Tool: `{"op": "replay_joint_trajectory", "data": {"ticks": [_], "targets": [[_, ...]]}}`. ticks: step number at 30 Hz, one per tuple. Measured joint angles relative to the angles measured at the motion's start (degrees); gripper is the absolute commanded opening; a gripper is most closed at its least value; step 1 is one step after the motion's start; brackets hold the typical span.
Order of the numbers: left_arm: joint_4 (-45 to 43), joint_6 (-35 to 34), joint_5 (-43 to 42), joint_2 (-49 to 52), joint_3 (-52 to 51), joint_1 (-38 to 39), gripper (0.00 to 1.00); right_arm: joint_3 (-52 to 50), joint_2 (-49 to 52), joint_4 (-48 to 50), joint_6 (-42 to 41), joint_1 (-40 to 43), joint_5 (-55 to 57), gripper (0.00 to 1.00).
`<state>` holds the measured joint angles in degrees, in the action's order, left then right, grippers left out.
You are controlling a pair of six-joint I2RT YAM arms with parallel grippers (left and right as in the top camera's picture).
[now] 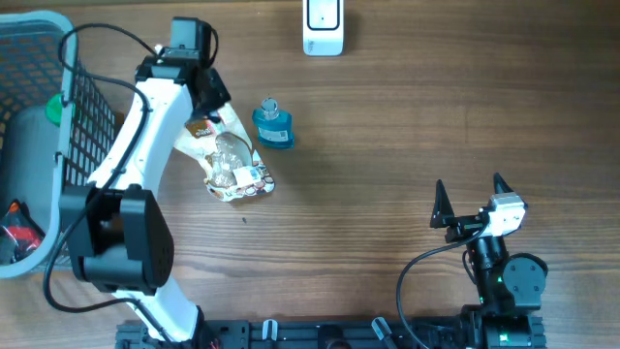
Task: Scan the item barcode
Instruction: 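Place the red-white box on the table near the scanner, then reach into the basket and grasp the green-capped bottle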
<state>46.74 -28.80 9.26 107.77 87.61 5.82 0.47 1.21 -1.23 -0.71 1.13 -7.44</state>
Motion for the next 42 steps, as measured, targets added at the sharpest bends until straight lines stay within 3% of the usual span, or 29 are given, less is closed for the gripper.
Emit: {"op": "replay_joint_trajectory", "data": {"ticks": [5, 7, 8, 10, 11, 16, 18, 21, 24, 26, 29, 33, 35, 39, 42], "targets": [[-11.0, -2.2, 0.3, 0.0, 0.0, -1.1, 0.24, 0.0, 0.0, 0.0, 0.0, 0.0, 0.0, 1.00], [-10.1, -3.7, -0.1, 0.7, 0.0, -1.0, 0.40, 0.0, 0.0, 0.0, 0.0, 0.0, 0.0, 1.00], [-9.2, -4.2, -0.2, 1.2, 0.1, -1.0, 0.54, 0.0, 0.0, 0.0, 0.0, 0.0, 0.0, 1.00], [-6.8, -4.9, -0.5, 3.4, 0.1, -1.0, 0.98, 0.0, 0.0, 0.0, 0.0, 0.0, 0.0, 1.00], [-6.2, -4.7, -0.5, 4.0, 0.1, -1.0, 1.00, 0.0, 0.0, 0.0, 0.0, 0.0, 0.0, 1.00], [-1.3, -4.8, -0.5, 3.0, 0.4, -1.1, 1.00, 0.0, 0.0, 0.0, 0.0, 0.0, 0.0, 1.00], [7.3, -4.4, -0.3, -3.5, 5.0, -1.1, 1.00, 0.0, 0.0, 0.0, 0.0, 0.0, 0.0, 1.00], [10.3, -4.2, 1.2, -18.9, 16.2, -1.6, 1.00, 0.0, 0.0, 0.0, 0.0, 0.0, 0.0, 1.00], [10.3, -4.3, 5.2, -36.8, 26.4, -11.0, 1.00, 0.0, 0.0, 0.0, 0.0, 0.0, 0.0, 1.00], [15.3, -5.6, 6.6, -40.2, 28.3, -21.7, 1.00, 0.0, 0.0, 0.0, 0.0, 0.0, 0.0, 1.00], [25.2, -7.5, 5.4, -32.9, 27.1, -36.5, 1.00, 0.0, 0.0, 0.0, 0.0, 0.0, 0.0, 1.00], [29.8, -7.8, 3.3, -12.5, 24.5, -45.2, 0.98, 0.0, 0.0, 0.0, 0.0, 0.0, 0.0, 1.00], [29.4, -6.6, 3.0, -10.3, 24.4, -46.6, 0.95, 0.0, 0.0, 0.0, 0.0, 0.0, 0.0, 1.00], [26.8, 5.7, 2.8, -8.7, 24.4, -47.7, 0.92, 0.0, 0.0, 0.0, 0.0, 0.0, 0.0, 1.00], [25.6, 10.7, 1.9, -8.4, 24.2, -47.9, 0.98, 0.0, 0.0, 0.0, 0.0, 0.0, 0.0, 1.00]]}}
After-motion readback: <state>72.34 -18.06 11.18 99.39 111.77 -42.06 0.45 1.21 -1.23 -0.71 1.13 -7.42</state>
